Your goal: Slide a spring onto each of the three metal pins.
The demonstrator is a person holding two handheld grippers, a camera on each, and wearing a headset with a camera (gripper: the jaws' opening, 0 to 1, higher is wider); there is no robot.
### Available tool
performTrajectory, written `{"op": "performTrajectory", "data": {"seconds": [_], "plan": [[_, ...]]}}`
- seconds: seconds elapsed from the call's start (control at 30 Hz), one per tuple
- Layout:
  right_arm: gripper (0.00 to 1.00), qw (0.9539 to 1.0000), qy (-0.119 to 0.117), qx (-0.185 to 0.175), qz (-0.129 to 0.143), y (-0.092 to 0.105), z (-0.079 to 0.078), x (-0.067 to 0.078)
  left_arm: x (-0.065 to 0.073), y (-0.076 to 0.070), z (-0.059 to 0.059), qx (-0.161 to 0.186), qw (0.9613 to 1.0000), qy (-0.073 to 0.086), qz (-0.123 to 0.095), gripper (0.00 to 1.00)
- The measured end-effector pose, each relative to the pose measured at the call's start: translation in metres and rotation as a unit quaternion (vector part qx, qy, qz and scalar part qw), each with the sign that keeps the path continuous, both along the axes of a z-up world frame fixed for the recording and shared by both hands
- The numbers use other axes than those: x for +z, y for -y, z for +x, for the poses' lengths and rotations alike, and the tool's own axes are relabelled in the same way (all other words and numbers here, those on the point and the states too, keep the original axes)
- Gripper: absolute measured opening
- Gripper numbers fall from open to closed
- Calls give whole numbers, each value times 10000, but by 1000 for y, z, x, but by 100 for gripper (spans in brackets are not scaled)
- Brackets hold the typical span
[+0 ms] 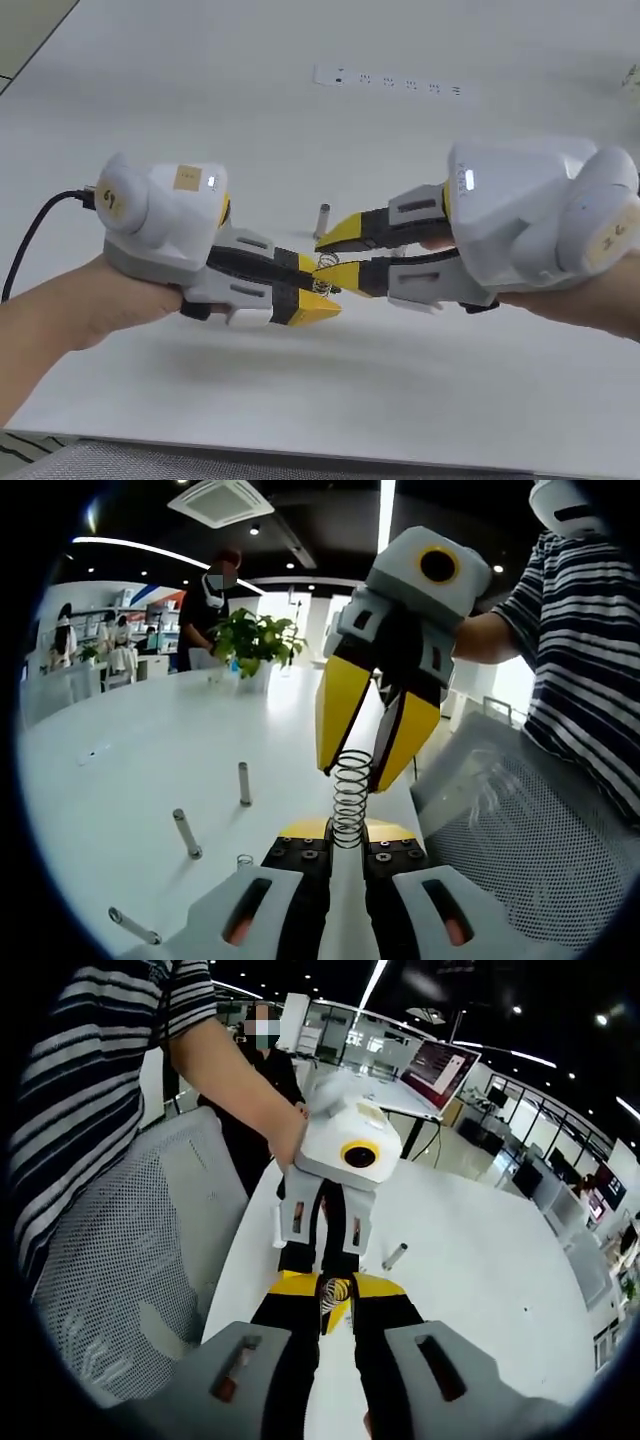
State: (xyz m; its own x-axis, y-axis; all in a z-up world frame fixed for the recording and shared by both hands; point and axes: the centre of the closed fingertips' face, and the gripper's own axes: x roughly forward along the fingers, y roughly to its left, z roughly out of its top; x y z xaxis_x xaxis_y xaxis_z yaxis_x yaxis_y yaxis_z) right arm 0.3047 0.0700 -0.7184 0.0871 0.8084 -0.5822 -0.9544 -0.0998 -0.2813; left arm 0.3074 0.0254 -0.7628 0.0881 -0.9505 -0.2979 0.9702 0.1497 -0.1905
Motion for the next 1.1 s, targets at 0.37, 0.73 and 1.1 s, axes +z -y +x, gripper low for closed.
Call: {"op": "performTrajectory", "data": {"seconds": [0.37,0.73,1.1], "plan": [[13,9999,-104,-46,106,-2,3,2,3,0,1,9,9999,145,-46,7],[14,9996,-186,-133,151,-4,5,2,8,-2,3,75,9997,164,-179,7],[16,9969,-557,-414,374,-3,5,5,8,-5,5,131,9996,169,-195,7]]}}
